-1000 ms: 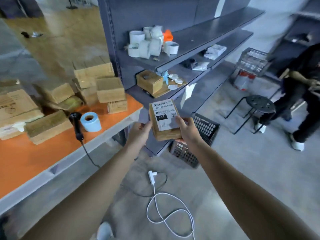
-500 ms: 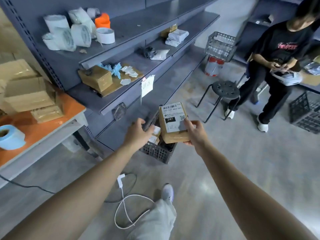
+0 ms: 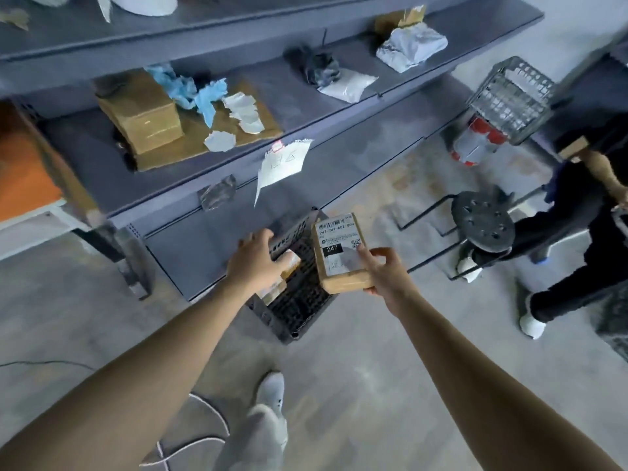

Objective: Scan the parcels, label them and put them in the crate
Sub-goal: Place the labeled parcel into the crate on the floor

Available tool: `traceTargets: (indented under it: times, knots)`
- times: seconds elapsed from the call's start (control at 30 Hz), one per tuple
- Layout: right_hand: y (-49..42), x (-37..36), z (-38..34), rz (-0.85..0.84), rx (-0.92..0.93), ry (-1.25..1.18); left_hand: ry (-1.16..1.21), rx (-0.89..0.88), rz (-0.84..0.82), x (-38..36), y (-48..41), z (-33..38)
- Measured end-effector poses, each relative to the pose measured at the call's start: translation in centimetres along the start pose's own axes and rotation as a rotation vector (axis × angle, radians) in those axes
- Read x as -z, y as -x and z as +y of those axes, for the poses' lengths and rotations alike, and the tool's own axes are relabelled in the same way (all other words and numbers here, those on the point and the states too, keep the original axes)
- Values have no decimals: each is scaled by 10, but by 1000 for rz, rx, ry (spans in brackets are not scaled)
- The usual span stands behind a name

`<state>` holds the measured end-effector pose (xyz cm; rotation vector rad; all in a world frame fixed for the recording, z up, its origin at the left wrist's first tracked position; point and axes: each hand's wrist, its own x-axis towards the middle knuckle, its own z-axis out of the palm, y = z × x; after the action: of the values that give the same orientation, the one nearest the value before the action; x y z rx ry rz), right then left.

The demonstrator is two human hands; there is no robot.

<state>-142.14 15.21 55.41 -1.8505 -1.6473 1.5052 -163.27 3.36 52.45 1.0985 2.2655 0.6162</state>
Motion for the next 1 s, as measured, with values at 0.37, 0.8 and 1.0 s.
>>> traceTargets:
  times: [0.37,0.8,1.0]
  knots:
    - [-203,-13,42,-292,-20,303,9,330,78,-106,-93,-22]
    - [-468,-95,189,-387,-145,390,39,491,144,-345,-231,-87]
    - [-563,-163,252,-393,-13,421,10,488,96,-435,-286,-134]
